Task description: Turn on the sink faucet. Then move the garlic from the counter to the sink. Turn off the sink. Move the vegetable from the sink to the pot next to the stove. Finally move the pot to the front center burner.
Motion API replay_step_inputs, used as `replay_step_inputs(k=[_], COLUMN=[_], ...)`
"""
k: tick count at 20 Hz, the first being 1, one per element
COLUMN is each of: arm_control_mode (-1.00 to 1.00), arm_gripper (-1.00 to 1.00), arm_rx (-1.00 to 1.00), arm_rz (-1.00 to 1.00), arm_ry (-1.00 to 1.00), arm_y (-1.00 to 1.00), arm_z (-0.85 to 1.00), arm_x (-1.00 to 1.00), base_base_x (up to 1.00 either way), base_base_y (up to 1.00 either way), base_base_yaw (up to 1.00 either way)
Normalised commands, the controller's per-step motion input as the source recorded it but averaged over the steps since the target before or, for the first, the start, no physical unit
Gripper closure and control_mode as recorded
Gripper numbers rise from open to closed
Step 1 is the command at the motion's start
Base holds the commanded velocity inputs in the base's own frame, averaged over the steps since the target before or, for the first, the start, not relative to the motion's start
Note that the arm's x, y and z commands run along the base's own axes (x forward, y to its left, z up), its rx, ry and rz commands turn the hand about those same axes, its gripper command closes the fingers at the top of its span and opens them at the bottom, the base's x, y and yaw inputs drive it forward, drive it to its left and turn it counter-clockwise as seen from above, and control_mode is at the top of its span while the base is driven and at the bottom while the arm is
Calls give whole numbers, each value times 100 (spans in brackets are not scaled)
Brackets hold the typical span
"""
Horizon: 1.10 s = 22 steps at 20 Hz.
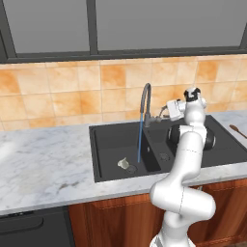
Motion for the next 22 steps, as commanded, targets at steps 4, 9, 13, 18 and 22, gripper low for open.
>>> replay_step_inputs(k=[4,9,13,18,22], arm_control_mode=[-100,-100,-100,-100,-100], arm_gripper=[-100,-100,-100,-100,-100], arm_rx=[0,0,0,0,0], arm_rz=[0,0,1,2,2], arm_ry=[0,0,0,0,0], arm_y=[21,22,31,34,36], arm_z=[12,8,16,16,14], arm_x=[0,0,0,0,0], base_base_x=[0,0,0,0,0], base_base_y=[0,0,0,0,0], base_base_yaw=[0,0,0,0,0])
